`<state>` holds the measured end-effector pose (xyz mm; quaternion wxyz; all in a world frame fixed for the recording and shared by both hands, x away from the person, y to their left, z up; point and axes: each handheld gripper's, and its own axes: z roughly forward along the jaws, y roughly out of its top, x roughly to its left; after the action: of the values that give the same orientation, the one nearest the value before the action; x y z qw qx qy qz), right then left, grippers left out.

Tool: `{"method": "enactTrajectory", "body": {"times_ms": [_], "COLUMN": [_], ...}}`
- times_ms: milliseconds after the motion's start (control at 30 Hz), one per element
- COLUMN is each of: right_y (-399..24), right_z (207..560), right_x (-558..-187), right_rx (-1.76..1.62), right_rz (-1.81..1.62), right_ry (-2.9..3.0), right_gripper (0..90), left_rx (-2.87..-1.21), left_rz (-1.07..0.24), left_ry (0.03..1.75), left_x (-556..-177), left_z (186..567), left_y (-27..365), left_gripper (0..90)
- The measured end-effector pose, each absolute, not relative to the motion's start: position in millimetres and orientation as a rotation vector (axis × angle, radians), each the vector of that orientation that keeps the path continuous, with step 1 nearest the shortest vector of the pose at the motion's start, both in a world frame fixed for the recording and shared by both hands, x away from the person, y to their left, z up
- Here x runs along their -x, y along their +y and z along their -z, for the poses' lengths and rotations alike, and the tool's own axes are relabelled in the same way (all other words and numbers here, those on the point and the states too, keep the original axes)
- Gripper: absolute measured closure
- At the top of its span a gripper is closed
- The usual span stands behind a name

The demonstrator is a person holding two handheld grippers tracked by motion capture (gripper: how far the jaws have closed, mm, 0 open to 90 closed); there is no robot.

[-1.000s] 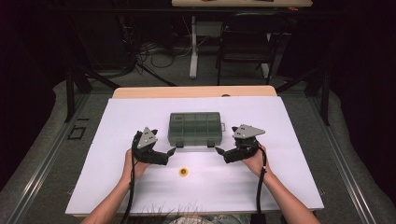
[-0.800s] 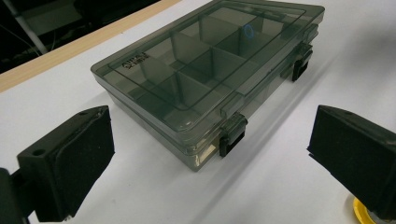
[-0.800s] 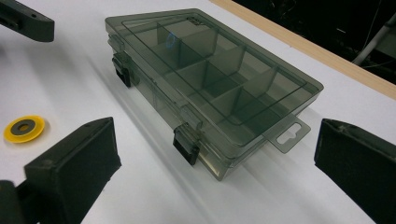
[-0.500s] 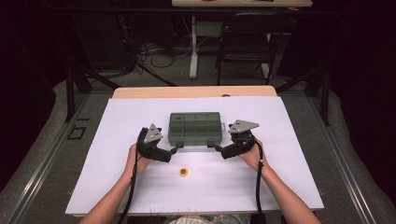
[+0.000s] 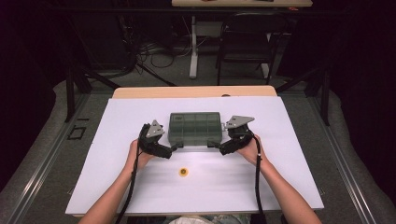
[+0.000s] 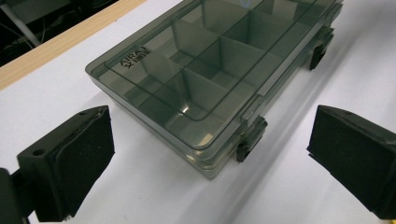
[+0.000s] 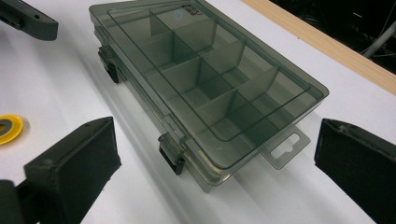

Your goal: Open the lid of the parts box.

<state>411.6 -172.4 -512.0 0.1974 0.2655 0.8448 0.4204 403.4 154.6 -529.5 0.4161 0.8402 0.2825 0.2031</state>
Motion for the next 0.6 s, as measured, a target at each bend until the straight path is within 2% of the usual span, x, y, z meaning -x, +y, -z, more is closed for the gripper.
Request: {"method": "enactTrajectory", "body": {"times_ms": [600], "right_y": [-168.7], "right_z": [516.0], "right_x": [-423.0], "right_rx": [-0.715], "right_rz": [-1.133], "right_ry": [2.419], "right_gripper": [0.0], "left_rx": [-2.147], "left_rz": [-0.522], "left_ry": [0.699], "left_x": [-411.0], "left_z": [531.6], "left_y": [150.8], "left_gripper": [0.3]}}
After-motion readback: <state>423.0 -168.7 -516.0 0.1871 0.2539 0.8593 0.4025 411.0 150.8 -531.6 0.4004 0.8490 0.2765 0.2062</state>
